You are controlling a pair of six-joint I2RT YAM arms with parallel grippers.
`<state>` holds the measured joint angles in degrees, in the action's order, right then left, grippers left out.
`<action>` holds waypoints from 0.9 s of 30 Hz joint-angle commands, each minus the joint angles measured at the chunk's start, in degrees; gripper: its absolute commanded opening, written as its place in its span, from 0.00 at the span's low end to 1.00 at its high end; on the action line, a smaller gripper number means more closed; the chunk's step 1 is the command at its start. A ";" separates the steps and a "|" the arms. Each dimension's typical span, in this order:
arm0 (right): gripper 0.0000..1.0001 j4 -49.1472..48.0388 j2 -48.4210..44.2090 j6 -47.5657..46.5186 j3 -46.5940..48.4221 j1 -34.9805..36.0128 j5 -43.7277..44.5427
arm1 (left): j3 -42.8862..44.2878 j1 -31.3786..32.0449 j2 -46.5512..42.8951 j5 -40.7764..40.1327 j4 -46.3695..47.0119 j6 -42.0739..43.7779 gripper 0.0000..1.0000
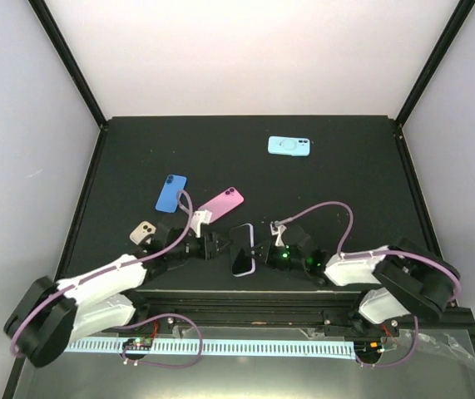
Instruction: Put the phone into the phone case
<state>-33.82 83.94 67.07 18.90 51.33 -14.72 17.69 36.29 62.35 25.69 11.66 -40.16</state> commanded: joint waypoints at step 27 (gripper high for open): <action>0.09 -17.84 -35.04 0.85 -4.79 0.08 -13.75 | -3.81 -8.87 -21.83 24.26 33.05 -24.60 0.77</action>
<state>-38.61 47.53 64.53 12.38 51.33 -24.05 14.11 27.75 40.95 47.88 33.80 -60.34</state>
